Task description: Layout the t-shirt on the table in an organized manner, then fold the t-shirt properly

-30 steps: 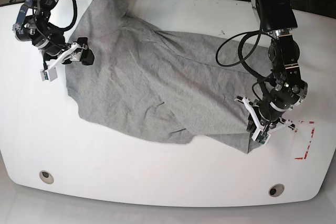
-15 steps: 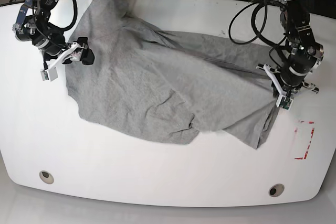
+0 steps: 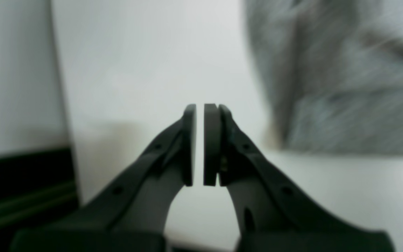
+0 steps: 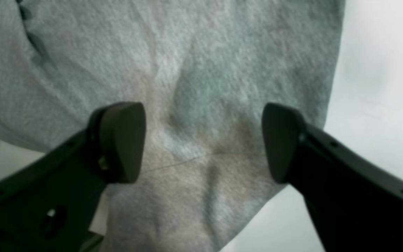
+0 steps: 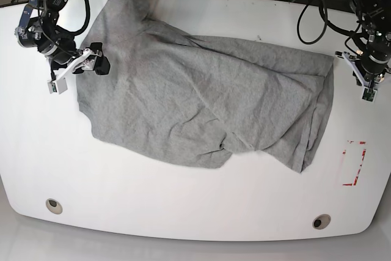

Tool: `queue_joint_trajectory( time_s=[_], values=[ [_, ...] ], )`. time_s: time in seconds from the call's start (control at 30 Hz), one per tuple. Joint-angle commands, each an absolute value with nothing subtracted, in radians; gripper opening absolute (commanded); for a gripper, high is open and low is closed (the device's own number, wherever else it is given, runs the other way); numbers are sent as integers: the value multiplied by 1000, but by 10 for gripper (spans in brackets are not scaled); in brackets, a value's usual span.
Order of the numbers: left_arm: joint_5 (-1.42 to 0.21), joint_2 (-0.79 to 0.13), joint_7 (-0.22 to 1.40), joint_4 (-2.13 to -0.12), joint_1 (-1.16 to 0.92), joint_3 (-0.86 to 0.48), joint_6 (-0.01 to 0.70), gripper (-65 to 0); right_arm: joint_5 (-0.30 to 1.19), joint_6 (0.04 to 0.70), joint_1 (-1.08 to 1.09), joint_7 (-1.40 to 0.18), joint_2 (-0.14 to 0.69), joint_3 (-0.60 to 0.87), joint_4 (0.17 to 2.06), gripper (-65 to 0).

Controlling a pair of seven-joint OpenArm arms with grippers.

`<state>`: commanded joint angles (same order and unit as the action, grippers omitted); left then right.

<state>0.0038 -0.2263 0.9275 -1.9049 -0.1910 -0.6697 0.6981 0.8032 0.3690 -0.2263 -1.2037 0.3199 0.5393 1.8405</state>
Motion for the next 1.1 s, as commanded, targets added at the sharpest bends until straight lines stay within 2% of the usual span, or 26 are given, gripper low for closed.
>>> queue_joint_trajectory(
  time_s=[0.17,0.33,0.47,0.57,0.63,0.67,0.73,0.77,0.83,0.9,1.1],
  values=[
    [1,-225,929,-1905,-194,-673,698,-627,803,369,-220,-1204,320,538,1840,-154],
    [1,-222,931,-1905,-166,-561,698,-625,803,369,-217,-1204,318,538,1840,-154],
    [5,-217,960,-1897,-93,-418,698,-607,803,369,-211,-1204,320,538,1836,-154],
    [4,-174,981,-1897,-31,-354,698,-520,803,369,-211,-1204,321,538,1836,-154],
    [5,-139,984,-1897,12,-329,638,-406,803,369,-211,-1204,321,536,1837,-154],
    [5,-133,984,-1897,16,-323,622,-379,803,369,-211,-1204,321,536,1839,-154],
    [5,-110,983,-1896,42,-295,547,-227,803,369,-211,-1204,320,536,1839,-154],
    [5,-108,983,-1896,45,-291,535,-202,803,369,-211,-1204,320,536,1839,-154],
    [5,-105,984,-1890,73,-260,486,-97,803,369,-211,-1204,321,536,1837,-154],
    [5,-104,986,-1868,93,-234,461,-56,803,369,-211,-1204,323,536,1837,-154],
    [5,-104,981,-1710,174,-208,437,-52,803,369,-208,-1204,323,536,1837,-154]
  ],
)
